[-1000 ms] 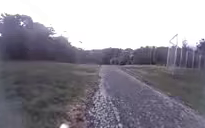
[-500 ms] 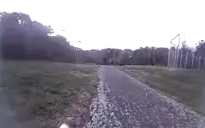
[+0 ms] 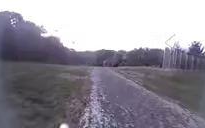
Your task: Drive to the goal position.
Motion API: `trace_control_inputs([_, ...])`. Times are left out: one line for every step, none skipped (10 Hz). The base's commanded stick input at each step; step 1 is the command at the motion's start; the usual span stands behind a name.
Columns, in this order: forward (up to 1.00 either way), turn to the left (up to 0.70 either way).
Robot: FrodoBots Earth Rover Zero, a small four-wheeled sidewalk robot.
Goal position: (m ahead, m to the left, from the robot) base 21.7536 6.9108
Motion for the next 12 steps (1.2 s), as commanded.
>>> trace_control_inputs([0.70,0.00])
trace_control_inputs([0.70,0.00])
trace_control_inputs([0.70,0.00])
trace_control_inputs([0.70,-0.02])
trace_control_inputs([0.70,-0.09])
trace_control_inputs([0.70,-0.21])
trace_control_inputs([0.70,-0.35])
trace_control_inputs([0.70,-0.27])
trace_control_inputs([0.70,-0.16])
trace_control_inputs([0.70,-0.01])
trace_control_inputs([0.70,0.00])
trace_control_inputs([0.70,0.00])
